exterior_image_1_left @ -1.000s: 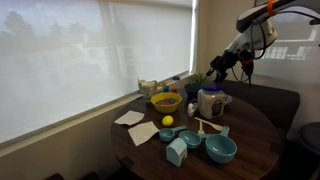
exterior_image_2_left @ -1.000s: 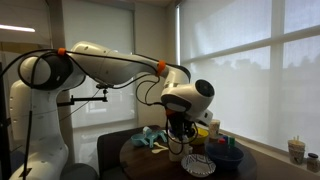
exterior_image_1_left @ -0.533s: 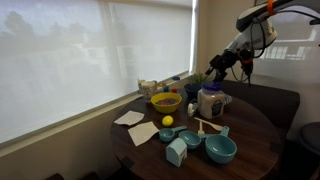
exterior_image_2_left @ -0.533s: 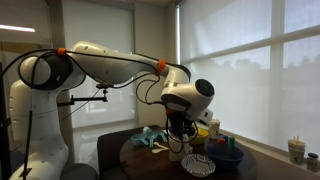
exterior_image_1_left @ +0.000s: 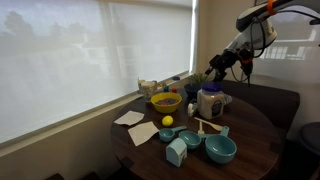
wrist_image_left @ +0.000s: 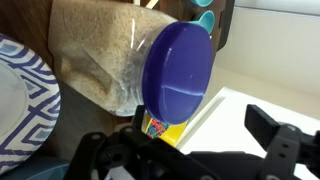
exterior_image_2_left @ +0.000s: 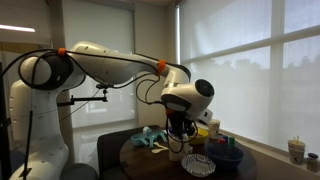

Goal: Remove the lid from the jar

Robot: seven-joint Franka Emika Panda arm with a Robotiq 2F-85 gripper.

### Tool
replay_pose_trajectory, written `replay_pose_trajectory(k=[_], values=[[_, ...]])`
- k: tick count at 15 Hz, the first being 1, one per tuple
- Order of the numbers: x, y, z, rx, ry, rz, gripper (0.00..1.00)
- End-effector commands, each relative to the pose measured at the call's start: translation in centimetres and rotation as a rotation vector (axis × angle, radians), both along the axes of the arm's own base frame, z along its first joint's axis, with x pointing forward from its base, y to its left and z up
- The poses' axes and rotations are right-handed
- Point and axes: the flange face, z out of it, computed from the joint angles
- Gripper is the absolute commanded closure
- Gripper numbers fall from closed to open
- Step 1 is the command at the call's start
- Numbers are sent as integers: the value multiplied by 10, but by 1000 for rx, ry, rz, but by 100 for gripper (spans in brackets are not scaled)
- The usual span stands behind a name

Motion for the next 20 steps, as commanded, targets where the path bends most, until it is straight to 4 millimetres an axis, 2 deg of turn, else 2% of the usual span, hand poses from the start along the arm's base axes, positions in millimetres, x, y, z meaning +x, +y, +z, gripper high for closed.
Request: replay_pose_trajectory(k=[1, 20], values=[[4, 6, 12, 34, -27, 30, 0], [4, 11, 31, 22, -44, 60, 0]])
